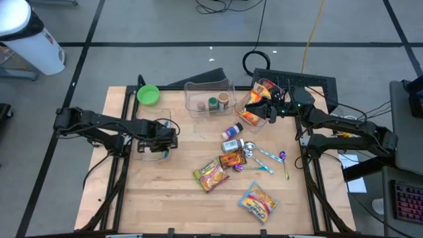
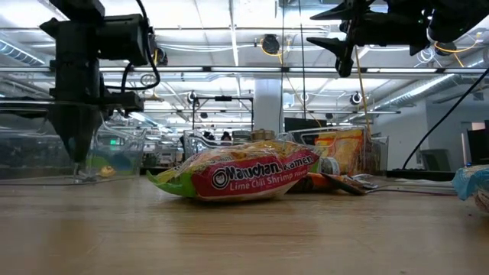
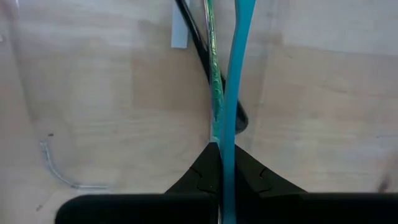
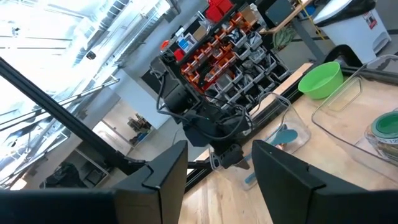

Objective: Pick & Place Food Item
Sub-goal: Put the blue spoon into the left transparent bin

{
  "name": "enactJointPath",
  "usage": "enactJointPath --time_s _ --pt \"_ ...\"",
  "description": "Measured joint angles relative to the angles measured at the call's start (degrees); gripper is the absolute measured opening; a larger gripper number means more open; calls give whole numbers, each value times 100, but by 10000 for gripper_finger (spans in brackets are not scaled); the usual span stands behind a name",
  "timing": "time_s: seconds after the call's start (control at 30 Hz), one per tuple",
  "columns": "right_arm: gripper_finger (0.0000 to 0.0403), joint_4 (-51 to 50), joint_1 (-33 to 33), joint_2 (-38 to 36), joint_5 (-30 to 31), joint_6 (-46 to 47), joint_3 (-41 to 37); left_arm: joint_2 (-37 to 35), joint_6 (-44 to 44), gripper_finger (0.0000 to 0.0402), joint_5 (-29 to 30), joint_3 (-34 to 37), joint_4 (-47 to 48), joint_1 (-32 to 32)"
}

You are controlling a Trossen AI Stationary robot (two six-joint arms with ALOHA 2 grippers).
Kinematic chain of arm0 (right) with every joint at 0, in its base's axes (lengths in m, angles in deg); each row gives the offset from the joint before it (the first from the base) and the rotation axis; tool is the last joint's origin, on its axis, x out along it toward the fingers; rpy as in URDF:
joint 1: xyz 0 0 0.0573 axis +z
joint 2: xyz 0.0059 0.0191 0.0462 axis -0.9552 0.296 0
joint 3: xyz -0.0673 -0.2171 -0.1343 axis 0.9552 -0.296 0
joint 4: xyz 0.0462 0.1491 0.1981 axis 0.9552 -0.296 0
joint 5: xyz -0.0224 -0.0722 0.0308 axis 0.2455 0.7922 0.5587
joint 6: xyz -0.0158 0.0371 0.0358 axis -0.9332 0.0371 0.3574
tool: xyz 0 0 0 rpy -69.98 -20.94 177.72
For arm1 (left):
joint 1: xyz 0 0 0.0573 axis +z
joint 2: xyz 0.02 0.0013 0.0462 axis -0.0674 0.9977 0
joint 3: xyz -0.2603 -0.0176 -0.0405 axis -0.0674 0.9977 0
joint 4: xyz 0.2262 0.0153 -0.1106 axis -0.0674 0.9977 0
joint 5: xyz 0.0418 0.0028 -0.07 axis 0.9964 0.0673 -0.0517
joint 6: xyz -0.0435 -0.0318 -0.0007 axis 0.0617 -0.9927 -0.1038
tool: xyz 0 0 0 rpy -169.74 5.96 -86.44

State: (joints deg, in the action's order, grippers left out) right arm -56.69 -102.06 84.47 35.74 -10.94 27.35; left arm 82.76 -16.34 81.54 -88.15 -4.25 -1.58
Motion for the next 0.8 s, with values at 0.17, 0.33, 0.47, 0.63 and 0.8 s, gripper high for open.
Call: enactJointPath --time_s 0.17,0.33,0.47,0.63,0.8 --pt "171 0 0 0 8 43 0 0 132 15 -1 105 -18 7" --pt "171 0 0 0 11 43 0 0 149 10 -83 292 -422 6" --pt "171 0 0 0 11 44 0 0 149 24 -93 304 -434 7" --pt "171 0 0 0 13 44 0 0 141 27 -99 304 -429 7" --pt "171 -2 0 0 13 44 0 0 131 24 -106 304 -429 7"
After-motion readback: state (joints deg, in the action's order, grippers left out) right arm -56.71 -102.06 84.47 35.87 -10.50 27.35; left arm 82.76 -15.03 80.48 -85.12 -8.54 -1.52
